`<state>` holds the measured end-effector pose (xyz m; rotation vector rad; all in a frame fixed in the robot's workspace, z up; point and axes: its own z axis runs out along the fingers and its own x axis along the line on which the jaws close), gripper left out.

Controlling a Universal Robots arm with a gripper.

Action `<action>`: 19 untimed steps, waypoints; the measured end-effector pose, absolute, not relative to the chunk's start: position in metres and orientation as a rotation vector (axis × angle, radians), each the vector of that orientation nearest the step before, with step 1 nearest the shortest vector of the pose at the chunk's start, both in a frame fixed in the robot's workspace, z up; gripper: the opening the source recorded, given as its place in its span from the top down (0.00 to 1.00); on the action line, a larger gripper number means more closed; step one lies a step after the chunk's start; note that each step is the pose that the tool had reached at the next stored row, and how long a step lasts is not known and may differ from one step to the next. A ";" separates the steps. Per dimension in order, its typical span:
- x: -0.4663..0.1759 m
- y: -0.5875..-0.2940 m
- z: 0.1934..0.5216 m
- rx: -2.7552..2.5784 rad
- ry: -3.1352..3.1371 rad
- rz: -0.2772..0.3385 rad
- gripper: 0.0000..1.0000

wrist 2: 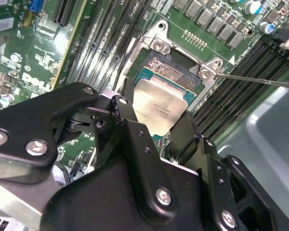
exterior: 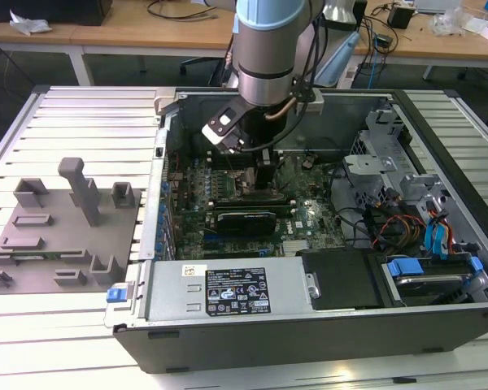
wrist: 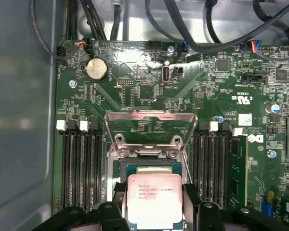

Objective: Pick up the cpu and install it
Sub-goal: 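Place the cpu into insertion slot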

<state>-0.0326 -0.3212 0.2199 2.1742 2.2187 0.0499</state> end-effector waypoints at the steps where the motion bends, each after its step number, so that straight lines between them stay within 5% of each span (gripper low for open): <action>1: -0.033 -0.321 0.219 2.174 2.219 0.050 0.45; 19: -0.037 -0.320 0.201 2.189 2.205 0.051 0.45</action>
